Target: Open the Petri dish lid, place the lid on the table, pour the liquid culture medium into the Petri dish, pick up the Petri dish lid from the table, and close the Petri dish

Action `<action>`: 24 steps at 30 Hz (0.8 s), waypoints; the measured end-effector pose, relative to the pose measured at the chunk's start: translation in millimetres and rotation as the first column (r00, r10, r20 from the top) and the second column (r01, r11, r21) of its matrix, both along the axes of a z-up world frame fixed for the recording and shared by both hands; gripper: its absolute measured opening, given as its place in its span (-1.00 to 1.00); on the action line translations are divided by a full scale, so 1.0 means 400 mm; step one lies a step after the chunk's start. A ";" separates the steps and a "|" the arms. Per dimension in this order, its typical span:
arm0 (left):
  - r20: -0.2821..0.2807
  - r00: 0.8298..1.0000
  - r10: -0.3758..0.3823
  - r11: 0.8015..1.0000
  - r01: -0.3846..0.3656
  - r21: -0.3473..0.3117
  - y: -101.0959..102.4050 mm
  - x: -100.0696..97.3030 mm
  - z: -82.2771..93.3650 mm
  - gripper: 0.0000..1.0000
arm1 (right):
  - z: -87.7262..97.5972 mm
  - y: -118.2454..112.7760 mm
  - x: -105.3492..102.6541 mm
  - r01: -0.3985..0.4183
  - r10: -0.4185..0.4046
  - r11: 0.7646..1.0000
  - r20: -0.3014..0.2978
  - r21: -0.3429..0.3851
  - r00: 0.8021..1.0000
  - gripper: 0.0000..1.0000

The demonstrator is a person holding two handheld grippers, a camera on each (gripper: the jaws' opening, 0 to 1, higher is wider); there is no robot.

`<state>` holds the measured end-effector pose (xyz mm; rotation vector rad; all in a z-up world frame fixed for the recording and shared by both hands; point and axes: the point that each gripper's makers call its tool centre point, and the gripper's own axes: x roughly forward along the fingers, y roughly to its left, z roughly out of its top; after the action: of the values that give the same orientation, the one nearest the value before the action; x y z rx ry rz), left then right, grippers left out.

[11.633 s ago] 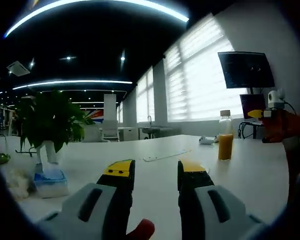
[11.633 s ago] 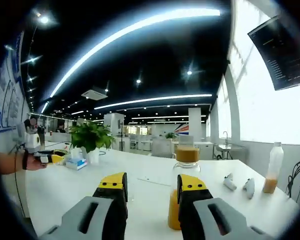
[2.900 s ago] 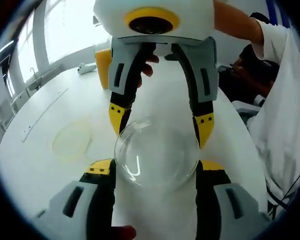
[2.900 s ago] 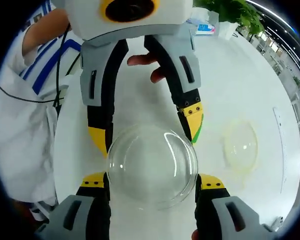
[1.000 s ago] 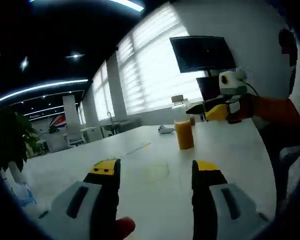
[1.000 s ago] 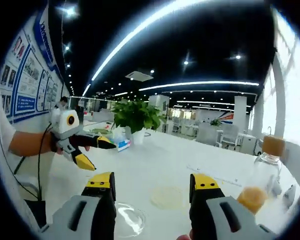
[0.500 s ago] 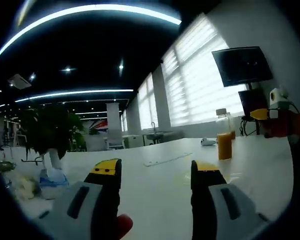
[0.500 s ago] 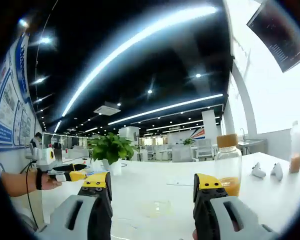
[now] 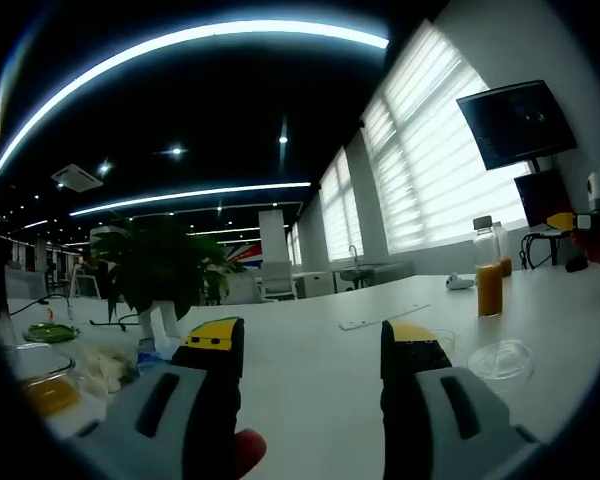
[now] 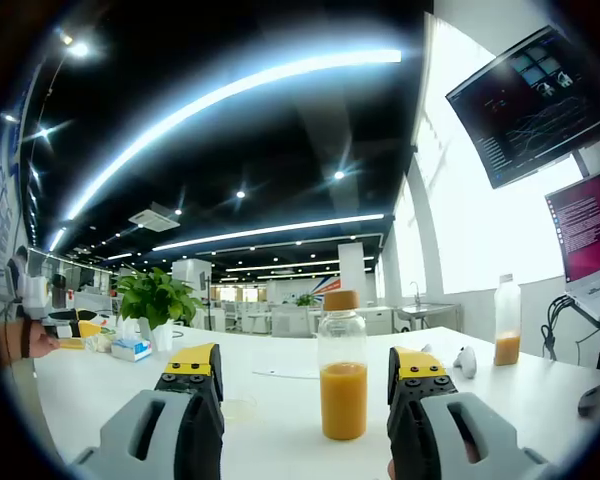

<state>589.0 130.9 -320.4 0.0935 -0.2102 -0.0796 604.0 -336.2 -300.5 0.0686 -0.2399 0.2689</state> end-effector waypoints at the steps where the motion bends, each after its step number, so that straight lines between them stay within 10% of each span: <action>1: -0.003 1.000 0.012 1.000 -0.012 -0.008 0.007 -0.005 -0.003 -0.06 | -0.003 -0.014 -0.001 0.018 -0.018 1.000 0.000 0.007 1.000 0.25; 24: 0.011 0.992 0.127 0.988 -0.125 -0.086 0.062 -0.080 -0.024 -0.05 | -0.056 -0.135 0.040 0.119 -0.118 0.993 -0.033 0.018 0.992 0.37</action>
<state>557.1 155.5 -329.9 0.0229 -0.2236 0.0562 620.2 -390.4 -323.0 0.0781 -0.2144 0.1473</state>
